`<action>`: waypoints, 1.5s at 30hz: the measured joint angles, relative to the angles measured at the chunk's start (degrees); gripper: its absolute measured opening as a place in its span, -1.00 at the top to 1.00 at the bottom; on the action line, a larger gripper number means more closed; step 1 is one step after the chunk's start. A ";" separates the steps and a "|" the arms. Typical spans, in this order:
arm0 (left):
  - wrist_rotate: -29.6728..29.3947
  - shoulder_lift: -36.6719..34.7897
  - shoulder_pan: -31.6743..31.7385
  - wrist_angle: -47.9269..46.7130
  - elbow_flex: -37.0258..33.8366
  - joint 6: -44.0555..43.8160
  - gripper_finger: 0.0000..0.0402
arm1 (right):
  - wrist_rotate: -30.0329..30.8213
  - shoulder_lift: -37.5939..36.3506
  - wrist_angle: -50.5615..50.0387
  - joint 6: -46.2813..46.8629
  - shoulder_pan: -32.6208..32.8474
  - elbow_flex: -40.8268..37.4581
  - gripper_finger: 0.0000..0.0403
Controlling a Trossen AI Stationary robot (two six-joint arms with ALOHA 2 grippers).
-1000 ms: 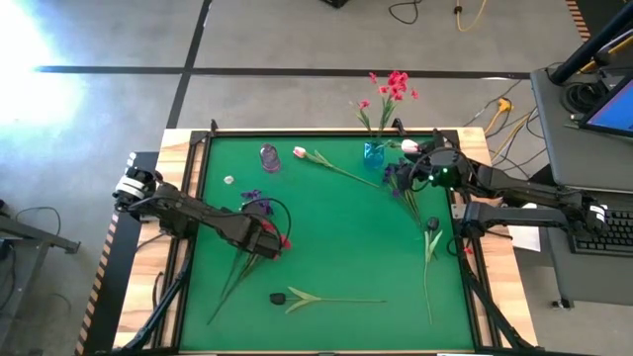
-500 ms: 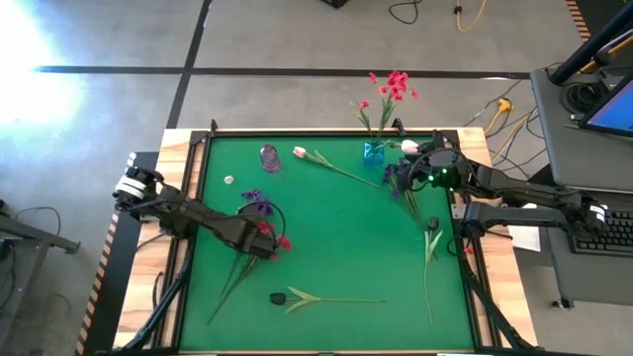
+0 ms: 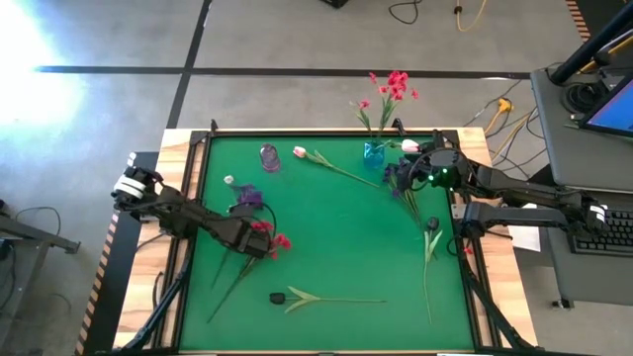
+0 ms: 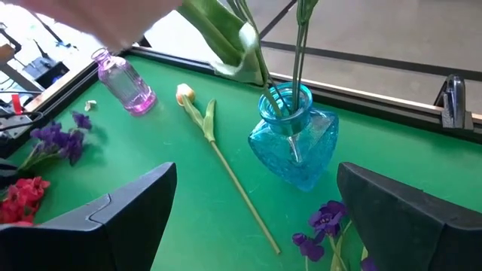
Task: Sort flowers into vase by color
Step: Put the left violet flowers into the violet vase
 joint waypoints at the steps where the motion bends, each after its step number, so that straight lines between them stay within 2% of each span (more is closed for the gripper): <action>1: -0.14 -0.02 0.02 -0.18 0.26 0.02 0.96 | -0.01 0.00 -0.02 0.00 0.00 0.00 -0.78; 7: -3.39 -1.78 0.01 -3.32 4.36 1.71 0.99 | 0.00 0.00 -0.04 -0.49 0.00 0.00 -0.78; 13: -11.45 -4.70 0.02 -10.54 11.45 5.63 1.00 | 0.01 0.00 -0.11 -0.50 0.00 -0.13 -0.78; 17: -19.01 -8.01 0.28 -12.14 16.73 12.56 1.00 | 0.01 0.00 -0.09 -0.50 0.00 -0.13 -0.78; 20: -24.25 -11.22 0.28 -6.89 20.46 22.68 1.00 | 0.01 0.00 -0.09 -0.50 0.00 -0.13 -0.78; 22: -25.20 -13.62 0.28 1.20 22.00 33.97 1.00 | 0.01 0.00 -0.09 -0.50 0.00 -0.15 -0.78; 24: -24.10 -15.96 0.22 13.74 22.40 48.01 1.00 | 0.01 0.00 -0.09 -0.48 0.00 -0.13 -0.78; 28: -17.12 -20.34 0.55 41.29 19.47 76.04 1.00 | 0.01 0.00 -0.09 -0.51 0.00 -0.15 -0.78; 31: -10.47 -23.39 2.48 56.65 14.91 89.55 1.00 | 0.01 0.00 -0.09 -0.52 0.00 -0.17 -0.78; 40: -8.96 -28.55 16.07 101.52 -6.36 109.89 1.00 | 0.01 0.00 -0.02 -0.35 0.00 -0.68 -0.78; 43: -5.62 -29.23 21.64 109.62 -10.50 109.62 1.00 | 0.01 0.00 0.55 -0.35 0.00 -0.68 -0.78; 45: -4.43 -29.40 25.13 110.03 -12.76 106.87 1.00 | 0.01 0.00 0.88 -0.15 -0.01 -0.68 -0.78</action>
